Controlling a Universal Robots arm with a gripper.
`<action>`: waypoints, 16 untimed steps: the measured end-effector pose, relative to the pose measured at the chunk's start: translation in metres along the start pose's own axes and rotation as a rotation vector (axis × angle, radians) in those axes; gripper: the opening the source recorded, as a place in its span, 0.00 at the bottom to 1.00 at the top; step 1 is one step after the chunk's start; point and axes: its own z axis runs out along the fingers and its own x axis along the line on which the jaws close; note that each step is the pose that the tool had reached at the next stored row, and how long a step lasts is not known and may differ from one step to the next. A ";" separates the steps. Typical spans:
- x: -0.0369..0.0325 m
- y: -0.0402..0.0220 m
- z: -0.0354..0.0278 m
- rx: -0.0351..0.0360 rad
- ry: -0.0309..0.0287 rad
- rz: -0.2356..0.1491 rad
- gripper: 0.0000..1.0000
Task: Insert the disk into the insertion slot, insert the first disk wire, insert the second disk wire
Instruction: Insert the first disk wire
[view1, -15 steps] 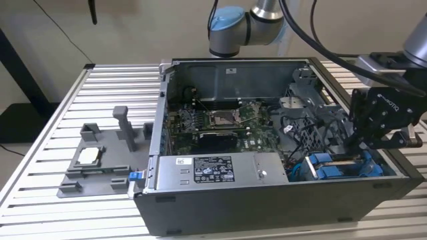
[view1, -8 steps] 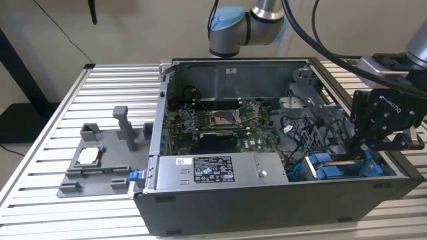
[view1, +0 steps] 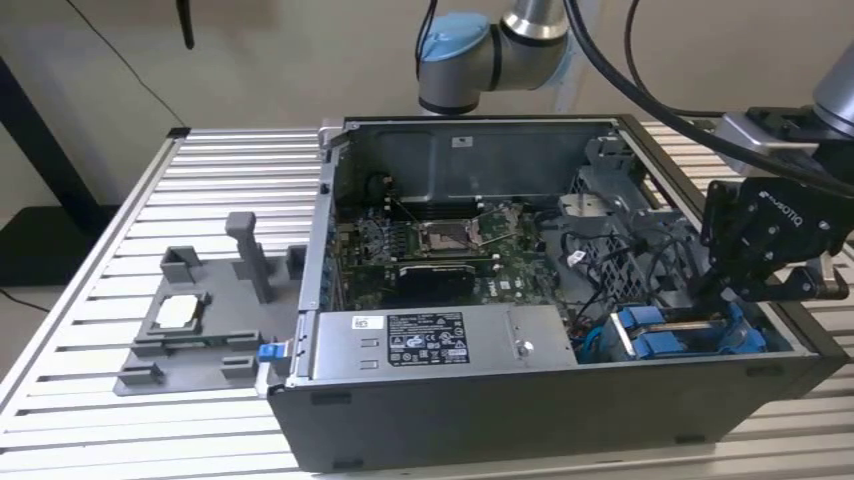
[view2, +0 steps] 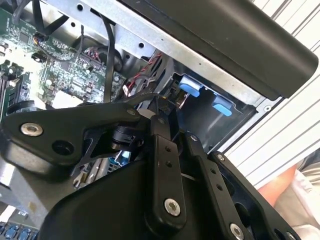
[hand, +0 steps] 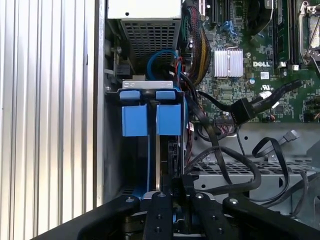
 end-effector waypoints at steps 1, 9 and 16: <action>-0.0002 0.0000 0.0000 0.0000 -0.0002 0.000 0.19; -0.0021 -0.0001 0.0001 0.0000 -0.0001 0.002 0.19; -0.0021 -0.0006 0.0034 0.0001 -0.0001 0.003 0.19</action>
